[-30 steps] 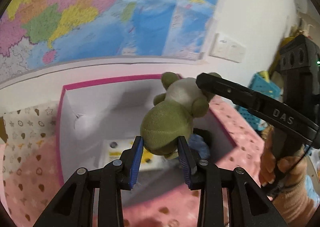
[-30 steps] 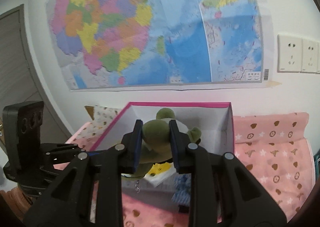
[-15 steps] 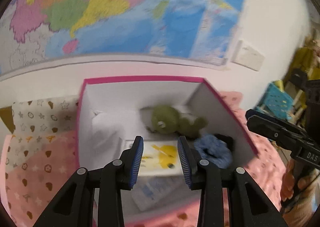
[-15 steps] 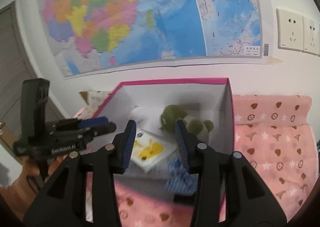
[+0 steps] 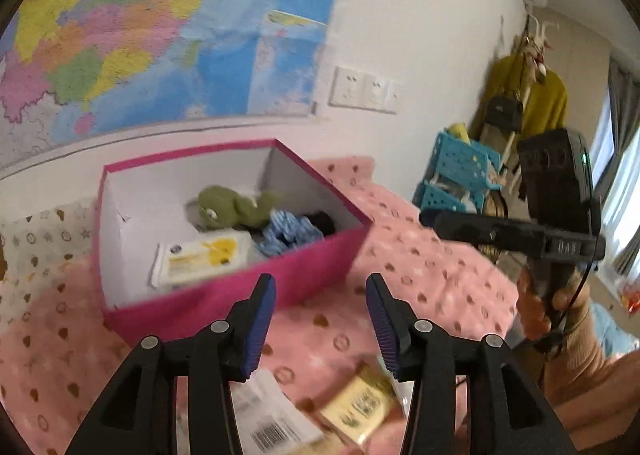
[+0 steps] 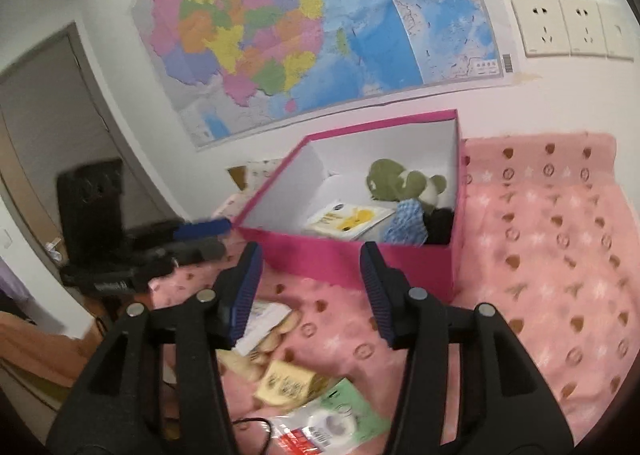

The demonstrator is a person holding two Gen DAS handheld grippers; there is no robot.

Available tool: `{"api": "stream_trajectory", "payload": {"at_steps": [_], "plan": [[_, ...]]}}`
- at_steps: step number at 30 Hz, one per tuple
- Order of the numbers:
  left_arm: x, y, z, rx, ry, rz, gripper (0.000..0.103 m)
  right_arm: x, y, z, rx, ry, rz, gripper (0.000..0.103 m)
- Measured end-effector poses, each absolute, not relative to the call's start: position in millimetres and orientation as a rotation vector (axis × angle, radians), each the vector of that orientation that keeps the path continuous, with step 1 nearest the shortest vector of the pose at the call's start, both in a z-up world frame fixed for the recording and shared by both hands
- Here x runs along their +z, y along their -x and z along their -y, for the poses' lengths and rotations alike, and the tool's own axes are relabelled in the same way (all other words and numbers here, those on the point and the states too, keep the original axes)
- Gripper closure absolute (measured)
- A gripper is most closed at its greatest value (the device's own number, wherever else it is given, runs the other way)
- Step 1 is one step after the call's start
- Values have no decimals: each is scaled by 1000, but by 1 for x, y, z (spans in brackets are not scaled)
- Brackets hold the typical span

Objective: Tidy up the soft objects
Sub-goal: 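Grasp the white-and-green packet with red label using the right gripper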

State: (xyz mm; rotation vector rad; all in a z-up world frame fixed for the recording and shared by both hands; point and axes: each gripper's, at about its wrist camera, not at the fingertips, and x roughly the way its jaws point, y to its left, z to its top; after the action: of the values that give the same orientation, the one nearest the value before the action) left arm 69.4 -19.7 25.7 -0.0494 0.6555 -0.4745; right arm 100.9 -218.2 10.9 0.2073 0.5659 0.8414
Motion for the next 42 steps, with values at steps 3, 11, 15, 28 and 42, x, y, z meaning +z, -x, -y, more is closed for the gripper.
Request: {"api": "stream_trajectory", "payload": {"at_steps": [3,11,15,28,42], "plan": [[13,-56,30,-535,73,-704,55,3,-89,223,829,-214,-581,48],[-28,-23,51,-653,84,-863,55,-45,-80,228,790,-162,-741,48],[-47,-15,61,-705,118,-951,55,-73,-82,230,785,-154,-820,48],[-99,-32,98,-762,199,-1171,58,-115,-97,218,831,-180,-912,48],[-85,-57,67,-585,276,-1102,93,-131,-106,229,891,-294,-954,48]]}}
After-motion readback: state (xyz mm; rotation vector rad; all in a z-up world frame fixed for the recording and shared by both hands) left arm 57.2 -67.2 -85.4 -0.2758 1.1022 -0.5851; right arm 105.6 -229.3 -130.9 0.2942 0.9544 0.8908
